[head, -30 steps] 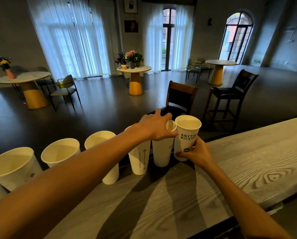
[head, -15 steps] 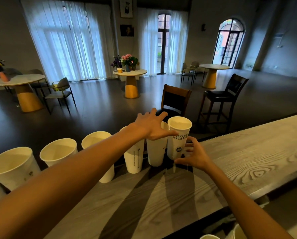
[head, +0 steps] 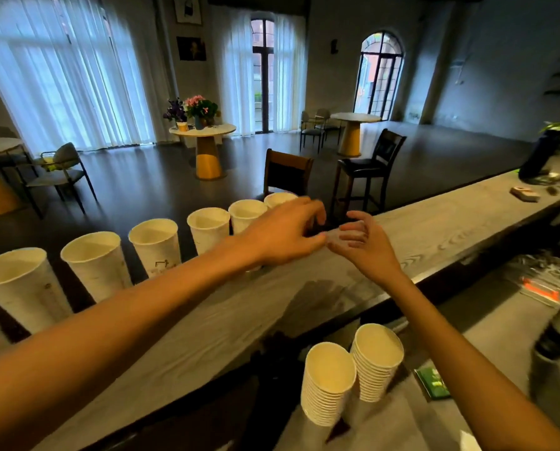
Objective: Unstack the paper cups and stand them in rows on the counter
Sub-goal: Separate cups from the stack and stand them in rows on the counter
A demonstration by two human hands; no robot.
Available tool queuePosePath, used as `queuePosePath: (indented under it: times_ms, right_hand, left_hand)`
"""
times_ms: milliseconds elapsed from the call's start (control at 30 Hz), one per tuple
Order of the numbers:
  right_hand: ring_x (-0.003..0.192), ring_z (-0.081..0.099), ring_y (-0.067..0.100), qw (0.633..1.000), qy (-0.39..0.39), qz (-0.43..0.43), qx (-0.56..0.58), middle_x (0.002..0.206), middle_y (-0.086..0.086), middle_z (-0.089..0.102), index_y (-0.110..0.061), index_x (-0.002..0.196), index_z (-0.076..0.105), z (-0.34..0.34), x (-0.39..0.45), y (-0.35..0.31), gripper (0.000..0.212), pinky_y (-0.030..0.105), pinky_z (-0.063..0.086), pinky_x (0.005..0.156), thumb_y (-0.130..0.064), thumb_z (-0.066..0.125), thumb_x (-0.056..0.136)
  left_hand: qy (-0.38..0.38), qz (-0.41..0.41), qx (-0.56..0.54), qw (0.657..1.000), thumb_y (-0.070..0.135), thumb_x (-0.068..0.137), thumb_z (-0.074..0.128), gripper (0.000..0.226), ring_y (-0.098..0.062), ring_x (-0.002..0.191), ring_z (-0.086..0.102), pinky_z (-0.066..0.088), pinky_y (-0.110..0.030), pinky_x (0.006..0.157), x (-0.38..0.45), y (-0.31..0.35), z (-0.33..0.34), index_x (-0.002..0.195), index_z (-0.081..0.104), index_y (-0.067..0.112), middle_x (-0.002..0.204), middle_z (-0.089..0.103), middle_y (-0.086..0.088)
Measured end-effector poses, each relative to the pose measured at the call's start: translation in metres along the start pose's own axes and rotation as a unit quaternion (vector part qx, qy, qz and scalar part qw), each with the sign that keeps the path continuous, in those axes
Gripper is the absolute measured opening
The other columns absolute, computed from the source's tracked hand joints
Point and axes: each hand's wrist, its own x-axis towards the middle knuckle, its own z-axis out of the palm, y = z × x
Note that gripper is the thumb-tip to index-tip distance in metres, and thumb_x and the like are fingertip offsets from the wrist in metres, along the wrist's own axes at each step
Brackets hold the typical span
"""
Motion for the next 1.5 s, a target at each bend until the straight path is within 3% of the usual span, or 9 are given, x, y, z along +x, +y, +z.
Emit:
queuePosePath:
  times_ms: [133, 267, 600, 800, 933, 1067, 1167, 1367, 1500]
  right_hand:
    - [0.098, 0.066, 0.016, 0.999, -0.016, 0.032, 0.014, 0.108, 0.005, 0.065, -0.011, 0.125, 0.054, -0.007, -0.067, 0.01, 0.05, 0.023, 0.057, 0.082, -0.006, 0.077, 0.081]
    - [0.098, 0.067, 0.011, 0.997, -0.045, 0.064, -0.013, 0.107, -0.002, 0.065, -0.019, 0.122, 0.056, -0.001, -0.11, 0.043, 0.05, 0.03, 0.057, 0.088, -0.005, 0.078, 0.079]
    - [0.101, 0.062, 0.008, 0.993, -0.072, 0.063, -0.072, 0.11, -0.005, 0.063, -0.022, 0.127, 0.054, -0.003, -0.137, 0.064, 0.054, 0.027, 0.055, 0.087, -0.018, 0.079, 0.078]
    - [0.104, 0.062, 0.005, 0.992, -0.08, 0.062, -0.078, 0.112, -0.008, 0.063, -0.027, 0.127, 0.054, -0.004, -0.143, 0.056, 0.056, 0.023, 0.053, 0.087, -0.027, 0.081, 0.078]
    - [0.109, 0.063, 0.004, 0.99, -0.115, 0.077, -0.021, 0.116, -0.008, 0.067, -0.03, 0.128, 0.056, -0.003, -0.147, 0.035, 0.068, 0.025, 0.052, 0.096, -0.044, 0.086, 0.069]
    - [0.12, 0.06, 0.009, 0.959, -0.269, 0.092, -0.002, 0.126, -0.006, 0.065, -0.031, 0.137, 0.051, 0.016, -0.15, 0.001, 0.082, 0.035, 0.048, 0.105, -0.045, 0.089, 0.065]
    - [0.123, 0.057, 0.008, 0.924, -0.368, 0.092, -0.051, 0.13, -0.01, 0.063, -0.033, 0.136, 0.051, 0.045, -0.151, -0.027, 0.08, 0.035, 0.046, 0.107, -0.043, 0.088, 0.066]
    - [0.106, 0.061, 0.008, 0.911, -0.399, 0.007, -0.102, 0.112, -0.012, 0.066, -0.033, 0.114, 0.062, 0.149, -0.162, -0.134, 0.067, 0.028, 0.052, 0.087, -0.058, 0.085, 0.056]
    - [0.087, 0.063, 0.001, 0.921, -0.383, -0.034, -0.055, 0.096, -0.01, 0.068, -0.032, 0.098, 0.063, 0.224, -0.193, -0.205, 0.032, 0.018, 0.05, 0.071, -0.039, 0.083, 0.074]
  left_hand:
    - [-0.215, -0.018, 0.021, 0.976, 0.055, 0.083, 0.069, 0.059, -0.018, 0.109, 0.056, 0.053, -0.038, 0.091, -0.034, 0.03, 0.068, 0.13, 0.052, 0.023, 0.125, 0.052, 0.001]
    - [-0.307, -0.068, 0.014, 0.949, 0.064, 0.066, 0.08, 0.09, -0.021, 0.117, 0.051, 0.05, -0.04, 0.097, -0.054, 0.033, 0.122, 0.139, 0.043, 0.025, 0.135, 0.048, -0.001]
    - [-0.293, -0.021, 0.159, 0.943, 0.058, 0.059, 0.086, 0.107, -0.023, 0.13, 0.029, 0.027, -0.041, 0.111, -0.083, 0.05, 0.169, 0.147, 0.037, 0.021, 0.146, 0.041, -0.001]
    - [-0.262, -0.047, 0.111, 0.958, 0.055, 0.061, 0.086, 0.1, -0.02, 0.125, 0.038, 0.024, -0.043, 0.111, -0.097, 0.051, 0.156, 0.144, 0.04, 0.026, 0.138, 0.052, 0.002]
    - [-0.204, -0.12, -0.073, 0.969, 0.045, 0.057, 0.091, 0.108, -0.018, 0.136, 0.038, 0.032, -0.04, 0.114, -0.116, 0.038, 0.122, 0.148, 0.034, 0.028, 0.146, 0.042, 0.004]
    - [-0.093, -0.179, -0.238, 0.95, 0.027, 0.06, 0.094, 0.087, 0.002, 0.114, 0.047, 0.043, -0.029, 0.103, -0.154, 0.009, 0.047, 0.132, 0.044, 0.033, 0.126, 0.047, 0.018]
    - [-0.018, -0.231, -0.308, 0.923, 0.034, 0.05, 0.096, 0.085, -0.006, 0.118, 0.052, 0.047, -0.035, 0.104, -0.186, -0.019, -0.008, 0.125, 0.055, 0.034, 0.125, 0.058, 0.011]
    - [0.162, -0.298, -0.433, 0.835, 0.028, 0.049, 0.093, 0.084, -0.023, 0.118, 0.062, 0.057, -0.046, 0.095, -0.311, -0.066, -0.137, 0.126, 0.06, 0.031, 0.127, 0.063, -0.005]
    - [0.278, -0.321, -0.521, 0.74, 0.018, 0.047, 0.099, 0.104, -0.028, 0.118, 0.065, 0.057, -0.044, 0.092, -0.39, -0.084, -0.18, 0.138, 0.049, 0.018, 0.133, 0.061, -0.013]
